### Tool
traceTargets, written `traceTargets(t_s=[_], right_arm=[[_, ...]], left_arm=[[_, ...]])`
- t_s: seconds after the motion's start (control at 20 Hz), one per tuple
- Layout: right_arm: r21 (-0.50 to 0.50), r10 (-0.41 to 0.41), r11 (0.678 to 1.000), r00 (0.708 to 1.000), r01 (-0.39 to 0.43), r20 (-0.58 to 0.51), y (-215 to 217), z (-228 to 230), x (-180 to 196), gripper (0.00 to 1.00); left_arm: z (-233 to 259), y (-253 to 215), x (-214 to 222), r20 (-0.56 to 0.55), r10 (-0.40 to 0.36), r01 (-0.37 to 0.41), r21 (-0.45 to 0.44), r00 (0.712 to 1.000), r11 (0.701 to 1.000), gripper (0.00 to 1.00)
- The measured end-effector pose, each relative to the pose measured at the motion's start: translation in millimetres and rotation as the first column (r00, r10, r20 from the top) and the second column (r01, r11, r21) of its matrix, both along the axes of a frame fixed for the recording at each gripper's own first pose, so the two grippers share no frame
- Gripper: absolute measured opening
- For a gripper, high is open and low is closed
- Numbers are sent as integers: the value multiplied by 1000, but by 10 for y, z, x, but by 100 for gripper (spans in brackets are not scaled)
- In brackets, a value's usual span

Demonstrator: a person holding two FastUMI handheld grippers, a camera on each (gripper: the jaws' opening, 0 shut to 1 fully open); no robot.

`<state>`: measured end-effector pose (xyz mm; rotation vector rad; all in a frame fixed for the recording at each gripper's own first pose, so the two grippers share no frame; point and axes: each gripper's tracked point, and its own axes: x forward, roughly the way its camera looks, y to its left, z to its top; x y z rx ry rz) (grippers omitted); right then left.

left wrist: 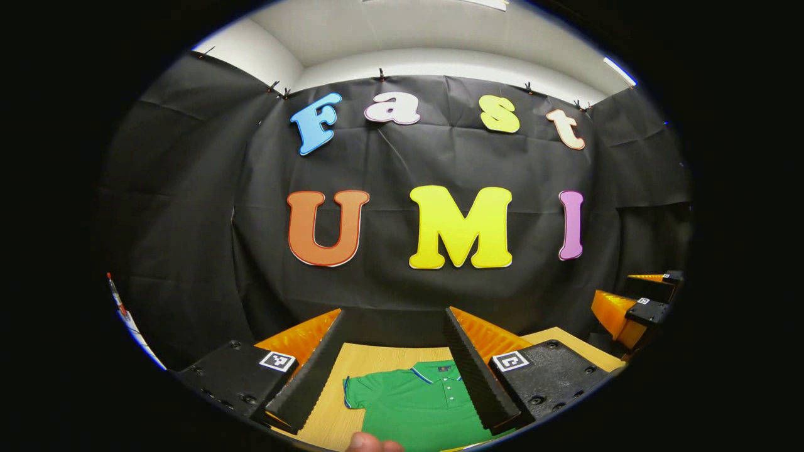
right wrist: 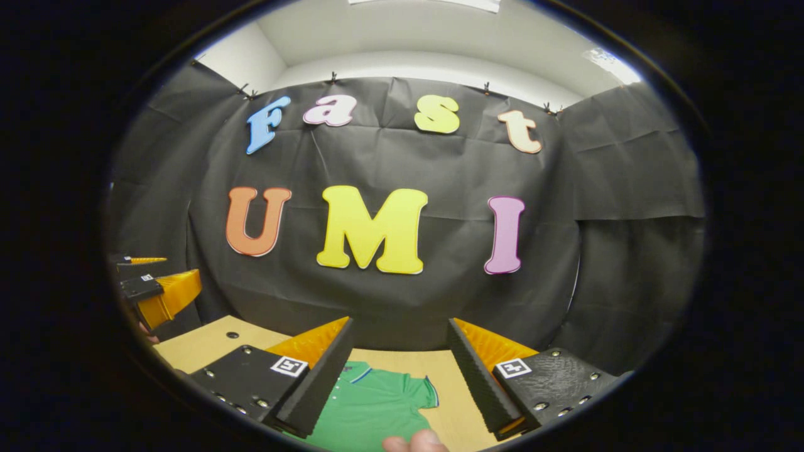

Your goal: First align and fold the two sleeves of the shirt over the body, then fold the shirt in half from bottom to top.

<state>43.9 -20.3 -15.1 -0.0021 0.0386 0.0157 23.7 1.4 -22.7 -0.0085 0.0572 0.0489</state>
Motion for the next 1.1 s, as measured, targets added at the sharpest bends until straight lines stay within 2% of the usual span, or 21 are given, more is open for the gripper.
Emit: traceTargets(t_s=[0.05, 0.1, 0.15, 0.2, 0.4, 0.55, 0.75, 0.95, 1.1], right_arm=[[0, -2, 1000, 1000, 2, -5, -34, -28, 20, 93], [-3, -3, 1000, 1000, 3, -15, -62, -62, 46, 93], [-6, 0, 1000, 1000, 0, -29, -82, -113, 73, 93], [-14, 4, 1000, 999, -4, -37, -98, -151, 98, 93], [-23, -11, 1000, 996, 9, -90, -292, -353, 197, 94], [-20, -11, 1000, 989, 8, -148, -452, -614, 302, 93], [13, 34, 999, 969, -32, -246, -618, -1099, 505, 93], [-1, 54, 998, 950, -57, -308, -826, -1536, 800, 93], [31, 83, 997, 932, -77, -352, -913, -1818, 1067, 93]], left_arm=[[-6, -15, 22, 0, 1, -1, 1, 1000, 1000, 100], [-19, -16, 27, 0, 1, -1, 4, 1000, 1000, 98], [-38, -22, 27, 1, 3, -3, 8, 1000, 1000, 88], [-26, -32, 25, 6, 5, -5, 8, 1000, 1000, 98], [-130, -88, 49, -8, 5, -5, 5, 1000, 1000, 100], [-249, -108, 66, -35, 10, -10, 5, 999, 1000, 98], [-521, -224, 75, -120, 0, 1, 11, 993, 1000, 98], [-604, -286, 58, -146, 27, -22, 34, 989, 999, 98], [-715, -348, 51, -176, 52, -46, 38, 983, 998, 98]])
